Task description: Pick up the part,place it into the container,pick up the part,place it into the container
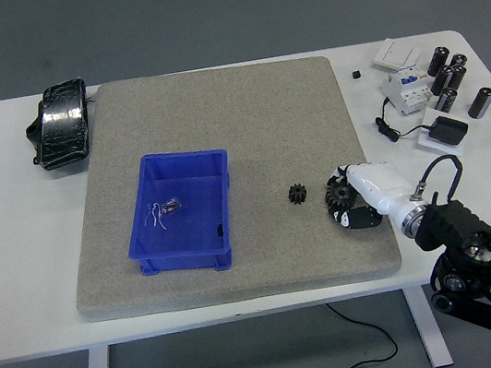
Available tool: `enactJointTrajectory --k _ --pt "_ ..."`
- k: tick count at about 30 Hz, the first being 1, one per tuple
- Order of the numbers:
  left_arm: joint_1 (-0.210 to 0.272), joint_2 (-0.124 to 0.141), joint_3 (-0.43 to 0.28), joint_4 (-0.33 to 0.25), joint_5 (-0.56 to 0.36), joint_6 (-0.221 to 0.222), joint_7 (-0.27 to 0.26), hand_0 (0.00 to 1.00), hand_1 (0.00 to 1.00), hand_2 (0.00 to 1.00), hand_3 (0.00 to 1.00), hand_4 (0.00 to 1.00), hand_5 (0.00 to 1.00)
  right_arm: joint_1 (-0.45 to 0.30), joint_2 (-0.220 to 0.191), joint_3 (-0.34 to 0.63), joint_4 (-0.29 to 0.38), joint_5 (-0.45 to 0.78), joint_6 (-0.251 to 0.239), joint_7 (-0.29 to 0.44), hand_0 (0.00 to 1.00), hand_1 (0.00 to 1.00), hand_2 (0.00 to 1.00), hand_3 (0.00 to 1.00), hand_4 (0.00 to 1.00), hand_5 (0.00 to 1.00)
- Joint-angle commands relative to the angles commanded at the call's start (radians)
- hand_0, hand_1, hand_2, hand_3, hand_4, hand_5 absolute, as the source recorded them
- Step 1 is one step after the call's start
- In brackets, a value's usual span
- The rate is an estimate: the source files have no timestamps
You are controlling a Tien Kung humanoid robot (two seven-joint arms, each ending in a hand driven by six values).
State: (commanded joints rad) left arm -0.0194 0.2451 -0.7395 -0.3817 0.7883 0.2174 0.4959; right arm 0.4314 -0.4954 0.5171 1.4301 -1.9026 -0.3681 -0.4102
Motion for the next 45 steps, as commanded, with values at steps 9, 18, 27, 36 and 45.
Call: enactJointTrajectory --k 9,18,27,36,45 --pt "0.005 -0.002 -0.005 -0.002 0.024 -0.005 0.011 0.708 0.663 0.661 0.73 0.785 0.607 0.036 0.064 0.057 0.09 0.129 -0.085 0.082 0.378 0.503 0.348 0.632 0.576 0.002" --pt "0.006 -0.002 -0.016 -0.005 0.04 -0.006 0.02 0.708 0.662 0.658 0.734 0.784 0.609 0.116 0.168 0.001 0.093 0.468 -0.175 0.26 0.44 0.533 0.462 0.64 0.577 0.002" --pt "0.004 0.001 -0.018 -0.006 0.034 -0.004 0.021 0.708 0.661 0.658 0.728 0.784 0.609 0.23 0.195 -0.157 0.063 0.487 -0.058 0.21 0.51 0.614 0.575 0.674 0.465 0.002" --pt "0.001 0.004 -0.022 -0.005 0.036 -0.004 0.023 0.708 0.661 0.658 0.727 0.782 0.608 0.298 0.225 -0.25 0.018 0.338 -0.025 0.144 0.637 0.679 0.645 0.696 0.339 0.203" --pt "0.001 0.005 -0.026 -0.006 0.038 -0.004 0.026 0.708 0.661 0.657 0.726 0.782 0.608 0.315 0.236 -0.263 0.025 0.307 -0.068 0.129 0.637 0.687 0.648 0.694 0.434 0.282"
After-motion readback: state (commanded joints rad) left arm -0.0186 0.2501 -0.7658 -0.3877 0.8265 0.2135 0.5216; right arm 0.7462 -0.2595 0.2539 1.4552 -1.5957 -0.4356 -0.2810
